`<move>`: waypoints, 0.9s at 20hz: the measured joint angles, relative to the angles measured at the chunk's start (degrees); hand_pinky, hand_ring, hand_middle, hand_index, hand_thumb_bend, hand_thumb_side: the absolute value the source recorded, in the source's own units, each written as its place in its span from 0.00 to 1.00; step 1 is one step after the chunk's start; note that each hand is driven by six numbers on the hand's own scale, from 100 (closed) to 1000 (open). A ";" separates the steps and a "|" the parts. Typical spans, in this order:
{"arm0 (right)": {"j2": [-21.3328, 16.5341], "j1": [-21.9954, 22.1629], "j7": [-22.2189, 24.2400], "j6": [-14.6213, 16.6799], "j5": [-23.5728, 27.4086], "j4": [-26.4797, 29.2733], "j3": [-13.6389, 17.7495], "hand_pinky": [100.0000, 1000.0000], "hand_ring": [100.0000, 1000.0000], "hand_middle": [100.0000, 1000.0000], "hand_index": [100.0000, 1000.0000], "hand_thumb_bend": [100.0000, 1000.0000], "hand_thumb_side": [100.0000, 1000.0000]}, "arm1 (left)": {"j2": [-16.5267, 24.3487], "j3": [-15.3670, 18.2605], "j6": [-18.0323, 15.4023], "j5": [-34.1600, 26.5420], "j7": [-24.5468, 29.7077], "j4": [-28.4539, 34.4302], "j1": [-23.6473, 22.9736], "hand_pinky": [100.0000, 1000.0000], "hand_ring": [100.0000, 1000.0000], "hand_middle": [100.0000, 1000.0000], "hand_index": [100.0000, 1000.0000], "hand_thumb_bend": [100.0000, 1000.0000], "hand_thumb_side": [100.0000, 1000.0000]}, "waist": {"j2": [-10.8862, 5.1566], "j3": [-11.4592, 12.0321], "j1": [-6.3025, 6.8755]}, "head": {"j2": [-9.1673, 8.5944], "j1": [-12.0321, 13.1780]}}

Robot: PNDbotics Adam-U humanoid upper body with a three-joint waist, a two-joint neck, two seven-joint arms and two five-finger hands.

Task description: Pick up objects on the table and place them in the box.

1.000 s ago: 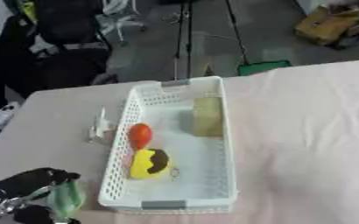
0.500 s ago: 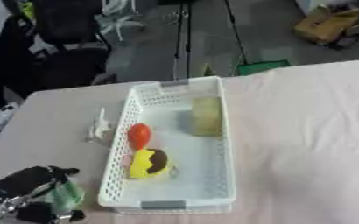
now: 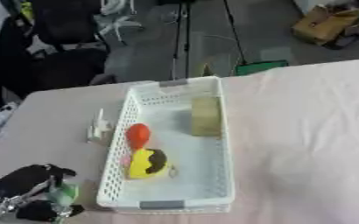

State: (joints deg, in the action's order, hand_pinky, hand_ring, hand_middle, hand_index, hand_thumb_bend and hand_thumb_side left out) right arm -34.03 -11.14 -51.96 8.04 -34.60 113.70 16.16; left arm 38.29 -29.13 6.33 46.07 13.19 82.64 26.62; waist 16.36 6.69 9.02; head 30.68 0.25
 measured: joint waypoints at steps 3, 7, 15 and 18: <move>0.00 0.00 0.00 0.00 0.13 0.00 0.00 0.84 0.92 0.81 0.77 0.00 1.00 | 0.00 0.01 0.54 0.10 -0.75 0.05 0.00 0.25 0.37 0.46 0.84 0.46 0.73 | 0.02 0.00 0.00 | 0.00 -0.10; 0.00 -0.01 0.00 0.00 0.16 0.00 0.00 0.84 0.92 0.81 0.77 0.00 1.00 | 0.00 0.02 1.21 0.10 -1.65 0.11 -0.02 0.19 0.32 0.41 0.79 0.38 0.68 | 0.03 -0.02 0.00 | -0.02 -0.23; 0.00 -0.04 0.00 0.00 0.17 0.00 0.02 0.84 0.92 0.81 0.77 0.00 1.00 | -0.02 0.06 2.05 0.20 -3.08 -0.38 -0.05 0.07 0.28 0.38 0.71 0.36 0.46 | 0.25 -0.34 -0.01 | -0.03 -0.27; 0.00 -0.16 0.00 0.00 0.18 0.00 0.02 0.84 0.92 0.81 0.77 0.00 1.00 | -0.02 0.07 2.06 1.24 -3.54 -0.38 -0.05 0.05 0.29 0.39 0.68 0.50 0.34 | 0.25 -0.33 -0.01 | -0.04 -0.27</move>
State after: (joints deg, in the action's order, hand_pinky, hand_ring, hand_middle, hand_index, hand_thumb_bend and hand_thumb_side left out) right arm -34.03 -11.31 -51.96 8.04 -34.42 113.70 16.18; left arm 38.27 -29.06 8.39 47.31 9.65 82.26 26.57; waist 16.60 6.35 9.01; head 30.64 -0.02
